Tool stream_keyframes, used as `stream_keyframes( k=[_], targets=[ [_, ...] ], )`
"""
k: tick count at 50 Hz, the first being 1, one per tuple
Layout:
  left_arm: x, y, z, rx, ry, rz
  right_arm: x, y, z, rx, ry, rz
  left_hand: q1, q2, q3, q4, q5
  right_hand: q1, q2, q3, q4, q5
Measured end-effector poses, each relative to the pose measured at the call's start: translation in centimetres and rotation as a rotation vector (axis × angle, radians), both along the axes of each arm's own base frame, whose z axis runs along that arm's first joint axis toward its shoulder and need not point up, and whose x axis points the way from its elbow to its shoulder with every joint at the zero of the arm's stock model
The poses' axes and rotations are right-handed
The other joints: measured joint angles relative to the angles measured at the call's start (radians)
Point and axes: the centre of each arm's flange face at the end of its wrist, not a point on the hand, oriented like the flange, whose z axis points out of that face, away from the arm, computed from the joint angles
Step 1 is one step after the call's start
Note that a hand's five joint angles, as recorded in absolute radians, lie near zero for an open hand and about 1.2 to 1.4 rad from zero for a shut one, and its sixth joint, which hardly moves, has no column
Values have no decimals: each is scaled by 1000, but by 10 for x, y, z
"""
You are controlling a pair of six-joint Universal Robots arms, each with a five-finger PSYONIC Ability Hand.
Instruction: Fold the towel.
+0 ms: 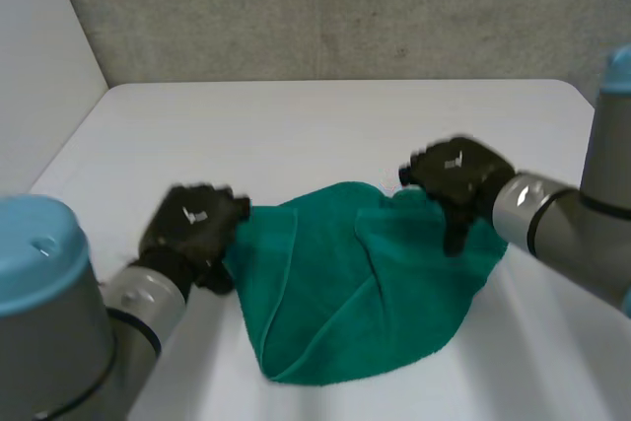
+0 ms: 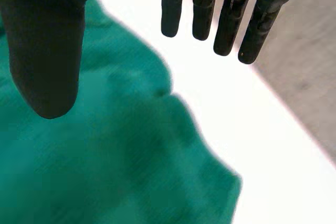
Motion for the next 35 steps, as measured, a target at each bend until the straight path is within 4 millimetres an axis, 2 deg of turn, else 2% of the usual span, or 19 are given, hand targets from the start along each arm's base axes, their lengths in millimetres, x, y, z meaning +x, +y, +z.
stream_keyframes(
  k=[1,5,8,10,16,19,21,24,26,28,32,34,35],
  targets=[
    [2,-6,10,-31,19,16,3,-4,8,-25,-28,-3,0,-1,-2,-2,-3,0,0,0,0,0],
    [8,-23,30,-91,57,48,9,-11,19,-60,-47,14,-5,-10,-10,-12,-14,0,0,0,0,0],
    [9,-31,35,-107,70,48,12,-14,18,-64,-33,35,-32,-30,-34,-33,-33,0,0,0,0,0],
    [6,-39,35,-109,70,22,20,-17,10,-66,6,90,-93,-87,-87,-87,-86,0,0,0,0,0],
    [-6,-55,20,-95,11,-85,41,-15,-13,-96,108,243,-173,-172,-172,-166,-169,0,0,0,0,0],
    [-19,-70,-5,-101,-118,-192,58,-9,-38,-123,201,367,-191,-193,-197,-187,-192,0,0,0,0,0],
    [-21,-72,-8,-104,-139,-205,60,-8,-41,-122,212,380,-191,-193,-197,-187,-192,0,0,0,0,0],
    [-28,-82,-27,-127,-248,-257,67,-5,-63,-104,278,442,-191,-193,-197,-187,-192,0,0,0,0,0],
    [-30,-86,-33,-136,-282,-270,67,-4,-66,-98,288,450,-191,-193,-197,-187,-192,0,0,0,0,0],
    [-32,-90,-38,-141,-309,-279,68,-4,-80,-72,326,471,-191,-193,-197,-187,-192,0,0,2,3,4],
    [-34,-94,-43,-148,-331,-286,68,-4,-86,-61,343,477,-191,-193,-197,-187,-192,11,7,11,12,14],
    [-35,-95,-43,-151,-333,-286,66,-9,-97,-50,395,457,-191,-193,-197,-187,-192,215,247,266,253,238],
    [-35,-95,-43,-152,-332,-286,66,-11,-98,-55,404,445,-191,-193,-197,-187,-192,505,572,584,592,565]
  ],
)
